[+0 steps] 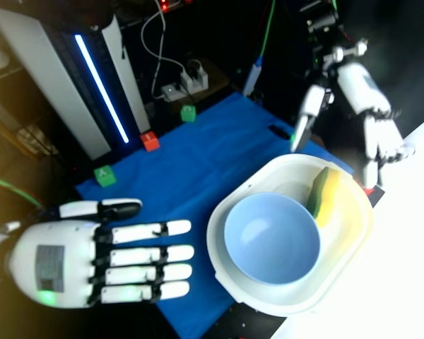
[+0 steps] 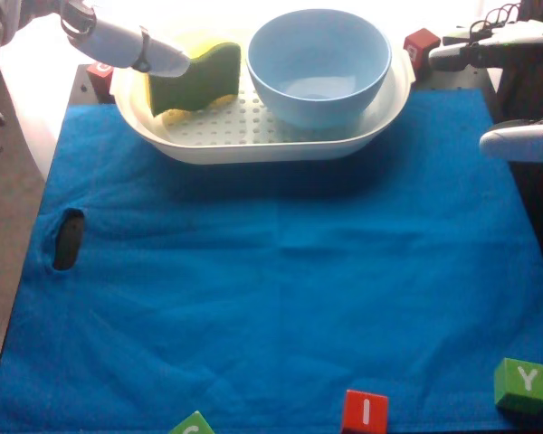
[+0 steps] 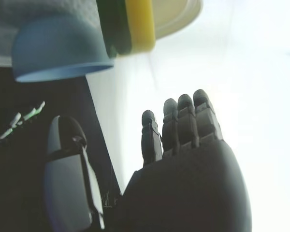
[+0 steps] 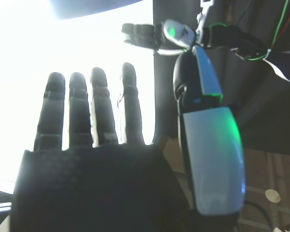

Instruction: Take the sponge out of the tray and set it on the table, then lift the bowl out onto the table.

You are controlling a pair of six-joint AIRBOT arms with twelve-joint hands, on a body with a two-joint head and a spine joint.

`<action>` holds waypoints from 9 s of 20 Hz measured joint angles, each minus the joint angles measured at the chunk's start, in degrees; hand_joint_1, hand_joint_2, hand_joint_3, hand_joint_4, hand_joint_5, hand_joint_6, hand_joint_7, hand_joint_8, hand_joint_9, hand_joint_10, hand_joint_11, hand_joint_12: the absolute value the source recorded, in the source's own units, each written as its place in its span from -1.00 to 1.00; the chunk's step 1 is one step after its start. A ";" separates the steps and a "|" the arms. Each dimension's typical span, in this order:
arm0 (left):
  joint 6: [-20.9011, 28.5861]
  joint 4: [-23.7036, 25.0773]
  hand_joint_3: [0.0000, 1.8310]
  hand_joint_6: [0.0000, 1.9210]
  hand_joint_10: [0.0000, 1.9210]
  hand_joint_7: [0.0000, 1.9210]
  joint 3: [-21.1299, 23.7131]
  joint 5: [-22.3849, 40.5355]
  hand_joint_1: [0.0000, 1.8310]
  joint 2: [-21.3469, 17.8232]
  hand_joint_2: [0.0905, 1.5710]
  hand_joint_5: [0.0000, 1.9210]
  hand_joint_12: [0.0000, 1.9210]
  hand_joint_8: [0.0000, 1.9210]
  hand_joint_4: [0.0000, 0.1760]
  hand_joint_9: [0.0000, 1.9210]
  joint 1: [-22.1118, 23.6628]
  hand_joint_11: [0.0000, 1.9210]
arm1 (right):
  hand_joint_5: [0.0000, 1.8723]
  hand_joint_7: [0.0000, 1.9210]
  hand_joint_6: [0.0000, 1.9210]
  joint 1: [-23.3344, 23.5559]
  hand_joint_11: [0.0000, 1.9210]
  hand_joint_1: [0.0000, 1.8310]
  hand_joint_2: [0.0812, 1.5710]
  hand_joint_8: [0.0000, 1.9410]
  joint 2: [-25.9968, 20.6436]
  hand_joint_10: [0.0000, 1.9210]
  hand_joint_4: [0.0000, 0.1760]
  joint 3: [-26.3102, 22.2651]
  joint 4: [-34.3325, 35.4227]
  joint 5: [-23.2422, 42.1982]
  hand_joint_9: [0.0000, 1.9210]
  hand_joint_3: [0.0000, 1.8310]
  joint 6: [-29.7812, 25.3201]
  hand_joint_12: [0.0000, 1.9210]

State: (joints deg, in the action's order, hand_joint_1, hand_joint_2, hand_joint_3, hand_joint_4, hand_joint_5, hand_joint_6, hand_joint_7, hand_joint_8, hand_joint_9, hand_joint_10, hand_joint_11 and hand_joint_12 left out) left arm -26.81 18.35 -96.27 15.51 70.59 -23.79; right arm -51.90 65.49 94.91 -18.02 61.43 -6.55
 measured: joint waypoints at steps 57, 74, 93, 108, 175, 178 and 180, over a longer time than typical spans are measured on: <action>11.17 2.49 -1.00 -1.00 -0.89 -0.53 25.64 28.41 0.01 -17.11 0.25 -0.58 0.01 -0.99 -0.38 -0.61 -26.53 -1.00 | -0.49 -0.64 -1.00 -0.22 -0.97 -0.22 0.45 -1.00 1.77 -0.99 0.47 -0.96 0.28 -0.20 -0.75 -1.00 -0.13 -0.67; -4.22 -17.75 -1.00 -1.00 -0.99 -0.77 24.11 32.76 -0.08 -19.37 0.23 -0.74 -0.70 -1.00 0.45 -0.87 -25.77 -1.00 | -0.59 -0.72 -1.00 1.07 -1.00 -0.17 0.37 -1.00 1.88 -1.00 0.03 0.20 -2.43 -0.02 -0.84 -1.00 -0.57 -0.78; -5.31 -21.92 -1.00 -0.99 -0.98 -0.77 23.12 33.62 0.00 -14.97 0.26 -0.72 -1.00 -0.99 -0.23 -0.90 -27.23 -1.00 | -0.51 -0.66 -1.00 22.62 -1.00 -0.25 0.25 -0.99 14.67 -0.98 0.69 14.86 -31.63 -17.11 -0.79 -1.00 -8.24 -0.65; -3.85 -20.76 -1.00 -1.00 -1.00 -0.73 22.58 33.16 0.01 -13.64 0.27 -0.67 -0.75 -1.00 -0.33 -0.84 -27.87 -1.00 | -0.43 -0.62 -1.00 28.50 -0.99 -0.26 0.38 -1.00 23.08 -1.00 0.45 19.50 -50.90 -30.16 -0.70 -1.00 -8.68 -0.57; -2.16 -26.12 -1.00 -1.00 -1.00 -0.61 26.12 41.79 -0.05 -15.82 0.33 -0.55 -0.50 -1.00 -0.25 -0.73 -33.70 -1.00 | -0.71 -0.75 -1.00 15.21 -1.00 -0.95 0.56 -1.00 4.17 -1.00 -0.43 -13.40 -51.54 -8.22 -0.70 -1.00 -7.91 -0.34; -2.16 -26.18 -1.00 -1.00 -1.00 -0.62 26.12 41.81 -0.05 -15.82 0.32 -0.54 -0.48 -1.00 -0.16 -0.74 -33.70 -1.00 | -0.79 -0.93 -1.00 15.21 -1.00 -0.96 0.50 -1.00 3.65 -1.00 0.01 -13.40 -50.31 -8.04 -0.89 -1.00 -8.24 -0.63; -2.16 -26.21 -1.00 -1.00 -1.00 -0.62 26.12 41.81 -0.06 -15.82 0.31 -0.54 -0.48 -1.00 -0.10 -0.74 -33.70 -1.00 | -0.88 -0.99 -1.00 15.21 -1.00 -1.00 0.43 -1.00 2.51 -1.00 0.35 -13.40 -47.65 -6.91 -0.99 -1.00 -8.28 -0.83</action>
State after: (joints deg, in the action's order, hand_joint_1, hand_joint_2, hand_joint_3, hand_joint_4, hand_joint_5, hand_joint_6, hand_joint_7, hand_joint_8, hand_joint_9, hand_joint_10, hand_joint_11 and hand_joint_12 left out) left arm -28.97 -7.86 -70.15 57.32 54.76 -57.49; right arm -36.69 68.01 81.52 -65.67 54.52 -14.83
